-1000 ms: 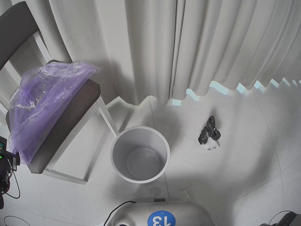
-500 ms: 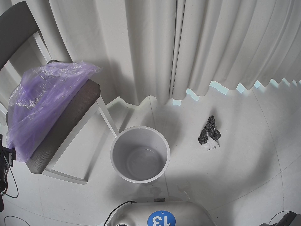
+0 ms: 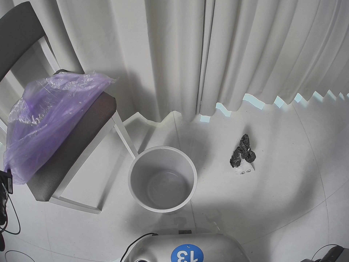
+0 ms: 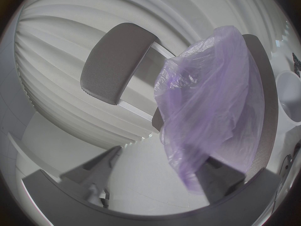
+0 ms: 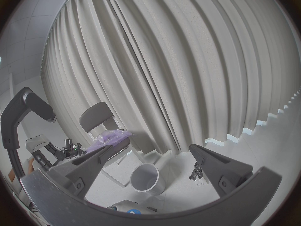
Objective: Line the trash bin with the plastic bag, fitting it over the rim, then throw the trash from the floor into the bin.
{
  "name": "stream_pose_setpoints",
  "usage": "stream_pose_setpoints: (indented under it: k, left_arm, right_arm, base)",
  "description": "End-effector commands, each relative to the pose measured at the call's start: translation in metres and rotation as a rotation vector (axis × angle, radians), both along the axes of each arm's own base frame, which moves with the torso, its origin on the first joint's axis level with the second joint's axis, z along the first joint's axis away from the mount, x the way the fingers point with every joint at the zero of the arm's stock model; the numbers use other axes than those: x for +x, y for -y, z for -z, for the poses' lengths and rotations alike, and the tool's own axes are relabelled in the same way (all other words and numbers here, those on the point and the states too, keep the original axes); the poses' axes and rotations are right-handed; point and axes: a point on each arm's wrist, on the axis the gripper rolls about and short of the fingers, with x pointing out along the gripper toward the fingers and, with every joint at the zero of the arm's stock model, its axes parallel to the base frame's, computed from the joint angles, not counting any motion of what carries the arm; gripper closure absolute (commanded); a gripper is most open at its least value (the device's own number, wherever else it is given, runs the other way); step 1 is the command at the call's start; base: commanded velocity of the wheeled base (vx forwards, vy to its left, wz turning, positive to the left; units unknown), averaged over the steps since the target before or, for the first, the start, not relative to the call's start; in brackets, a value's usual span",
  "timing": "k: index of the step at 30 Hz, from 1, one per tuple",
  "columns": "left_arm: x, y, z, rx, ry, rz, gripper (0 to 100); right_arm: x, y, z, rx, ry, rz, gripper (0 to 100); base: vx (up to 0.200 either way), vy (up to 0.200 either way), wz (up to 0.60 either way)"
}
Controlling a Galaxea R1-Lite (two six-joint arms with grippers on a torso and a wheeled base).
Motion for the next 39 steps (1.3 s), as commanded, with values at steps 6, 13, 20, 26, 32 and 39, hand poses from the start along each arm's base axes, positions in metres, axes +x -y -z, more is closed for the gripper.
stream_pose_setpoints:
  k: [6, 13, 20, 26, 32, 39]
  left_arm:
    - [-0.005, 0.002, 0.0, 0.006, 0.016, -0.001, 100]
    - [-0.009, 0.005, -0.008, 0.016, 0.07, 0.023, 100]
    - [-0.009, 0.008, -0.025, 0.031, 0.142, 0.067, 100]
    - [-0.005, 0.008, -0.042, 0.048, 0.186, 0.079, 100]
    - [0.008, 0.023, -0.049, -0.066, 0.223, 0.231, 100]
    - [0.027, 0.035, -0.074, -0.23, 0.313, 0.332, 100]
  right_arm:
    - [0.002, -0.001, 0.006, -0.009, -0.019, -0.035, 0]
    - [0.023, -0.008, 0.007, 0.081, -0.112, -0.081, 0]
    - [0.058, -0.019, -0.005, 0.173, -0.067, -0.115, 0]
    - [0.09, -0.031, -0.018, 0.154, -0.035, -0.15, 0]
    - [0.139, -0.054, -0.01, 0.114, 0.03, -0.153, 0]
    - [0.175, -0.102, 0.006, 0.211, 0.101, -0.046, 0]
  base:
    - [0.0, 0.0, 0.0]
    - [0.0, 0.0, 0.0]
    - [0.0, 0.0, 0.0]
    - [0.0, 0.0, 0.0]
    - [0.0, 0.0, 0.0]
    - [0.0, 0.0, 0.0]
